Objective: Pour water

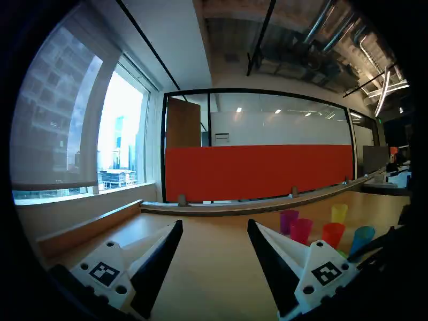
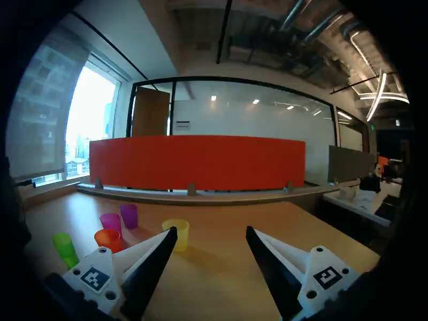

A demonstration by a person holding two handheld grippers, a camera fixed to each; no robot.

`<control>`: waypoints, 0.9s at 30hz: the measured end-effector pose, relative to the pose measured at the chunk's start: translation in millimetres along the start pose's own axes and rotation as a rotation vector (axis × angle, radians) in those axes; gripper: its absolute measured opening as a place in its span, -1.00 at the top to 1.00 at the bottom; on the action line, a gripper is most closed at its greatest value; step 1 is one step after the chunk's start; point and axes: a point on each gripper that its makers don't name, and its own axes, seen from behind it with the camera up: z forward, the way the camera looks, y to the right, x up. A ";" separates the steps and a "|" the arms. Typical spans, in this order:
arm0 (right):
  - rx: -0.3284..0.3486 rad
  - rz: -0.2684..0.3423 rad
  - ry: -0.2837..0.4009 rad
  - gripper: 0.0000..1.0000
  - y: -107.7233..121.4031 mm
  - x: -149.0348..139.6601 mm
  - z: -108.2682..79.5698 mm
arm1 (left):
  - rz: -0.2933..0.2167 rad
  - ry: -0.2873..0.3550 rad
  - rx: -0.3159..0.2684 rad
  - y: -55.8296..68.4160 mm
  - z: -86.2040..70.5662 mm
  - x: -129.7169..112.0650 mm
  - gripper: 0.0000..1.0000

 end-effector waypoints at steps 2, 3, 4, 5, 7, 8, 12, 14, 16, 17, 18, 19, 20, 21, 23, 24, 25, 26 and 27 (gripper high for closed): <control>-0.011 -0.005 -0.006 -0.99 1.5 1.9 0.4 | 0.003 -0.001 0.010 -1.0 2.3 -3.6 -0.78; -0.016 -0.007 -0.008 -0.99 2.2 2.7 0.5 | 0.005 -0.002 0.015 -1.5 3.4 -5.2 -0.78; -0.022 -0.013 -0.011 -0.99 2.4 3.5 0.6 | 0.005 -0.001 0.020 -1.8 4.3 -6.6 -0.78; -0.026 -0.019 -0.012 -0.99 2.5 4.1 0.7 | 0.005 0.000 0.025 -2.1 5.1 -7.8 -0.78; -0.035 -0.031 -0.020 -0.99 2.5 4.3 1.1 | 0.002 0.002 0.029 -1.3 6.9 -10.4 -0.79; -0.038 -0.036 -0.024 -0.99 2.4 3.9 1.3 | 0.000 0.003 0.029 -0.4 7.7 -11.6 -0.79; -0.045 -0.046 -0.037 -0.99 0.1 4.4 2.9 | -0.011 0.001 0.027 3.8 10.7 -17.9 -0.79; -0.041 -0.044 -0.038 -1.00 -2.4 4.8 3.6 | -0.014 -0.001 0.029 5.5 12.1 -20.4 -0.78; -0.039 -0.042 -0.040 -1.00 -4.2 4.7 4.3 | -0.014 -0.002 0.031 7.3 13.1 -22.3 -0.78; -0.039 -0.041 -0.042 -1.00 -4.7 4.5 4.7 | -0.013 -0.002 0.033 8.1 13.4 -22.9 -0.78; -0.038 -0.040 -0.043 -1.00 -5.3 4.2 5.1 | -0.012 -0.001 0.034 9.0 13.6 -23.6 -0.79; -0.038 -0.041 -0.044 -1.00 -5.5 4.1 5.1 | -0.011 -0.002 0.035 10.3 14.2 -24.6 -0.79; -0.037 -0.041 -0.046 -1.00 -5.6 3.9 5.1 | -0.010 -0.003 0.036 11.4 14.7 -25.6 -0.79; -0.037 -0.042 -0.047 -1.00 -5.8 3.7 5.1 | -0.009 -0.004 0.037 12.5 15.2 -26.5 -0.79; -0.038 -0.045 -0.049 -1.00 -5.5 2.8 4.9 | -0.016 -0.006 0.041 14.7 15.2 -29.1 -0.79; -0.038 -0.047 -0.049 -1.00 -5.4 2.4 4.8 | -0.019 -0.007 0.043 15.7 15.3 -30.4 -0.79; -0.037 -0.049 -0.049 -1.00 -5.8 2.0 4.9 | -0.024 -0.008 0.042 17.1 15.2 -32.0 -0.79; -0.035 -0.050 -0.050 -1.00 -6.3 1.6 4.9 | -0.031 -0.009 0.041 18.7 15.1 -33.9 -0.79; -0.034 -0.052 -0.050 -1.00 -6.8 1.2 4.9 | -0.036 -0.010 0.040 20.1 15.1 -35.6 -0.79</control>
